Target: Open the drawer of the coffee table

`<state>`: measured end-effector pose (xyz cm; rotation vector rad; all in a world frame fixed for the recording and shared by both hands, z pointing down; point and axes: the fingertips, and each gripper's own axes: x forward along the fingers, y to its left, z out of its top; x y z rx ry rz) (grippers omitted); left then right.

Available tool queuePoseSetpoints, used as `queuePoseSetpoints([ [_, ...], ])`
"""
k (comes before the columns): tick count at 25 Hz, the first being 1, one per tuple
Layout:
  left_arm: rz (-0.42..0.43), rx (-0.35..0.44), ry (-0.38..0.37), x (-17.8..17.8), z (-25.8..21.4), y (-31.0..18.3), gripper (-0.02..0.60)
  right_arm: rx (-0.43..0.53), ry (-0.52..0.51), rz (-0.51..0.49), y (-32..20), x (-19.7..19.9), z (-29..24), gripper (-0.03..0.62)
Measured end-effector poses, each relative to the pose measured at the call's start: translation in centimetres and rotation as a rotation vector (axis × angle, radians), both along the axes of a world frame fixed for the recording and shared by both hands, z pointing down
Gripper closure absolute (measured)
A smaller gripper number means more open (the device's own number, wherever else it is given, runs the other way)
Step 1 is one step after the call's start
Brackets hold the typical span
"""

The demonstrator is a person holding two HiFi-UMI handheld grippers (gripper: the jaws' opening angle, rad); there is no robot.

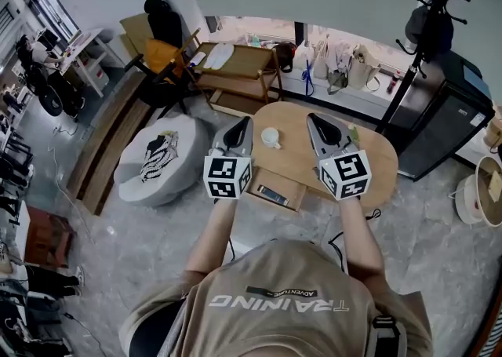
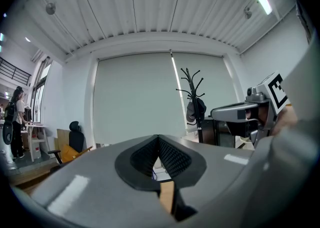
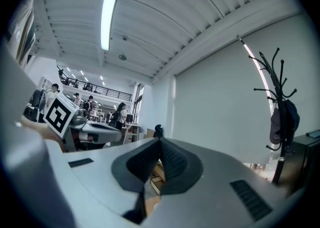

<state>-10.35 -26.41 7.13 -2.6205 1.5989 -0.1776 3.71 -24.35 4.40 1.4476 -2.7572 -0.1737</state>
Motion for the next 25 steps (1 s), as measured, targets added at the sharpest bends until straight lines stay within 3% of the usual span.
queuePoseSetpoints([
  [12,-0.003,-0.035,-0.021,0.0,1.9,-0.4,0.575,-0.032,-0.010,0.018,-0.2,1.0,2.0,0.589],
  [25,0.033,-0.010,-0.037,0.3,1.0,0.1,0.575,-0.012,-0.011,0.052,-0.4,0.4,1.8,0.589],
])
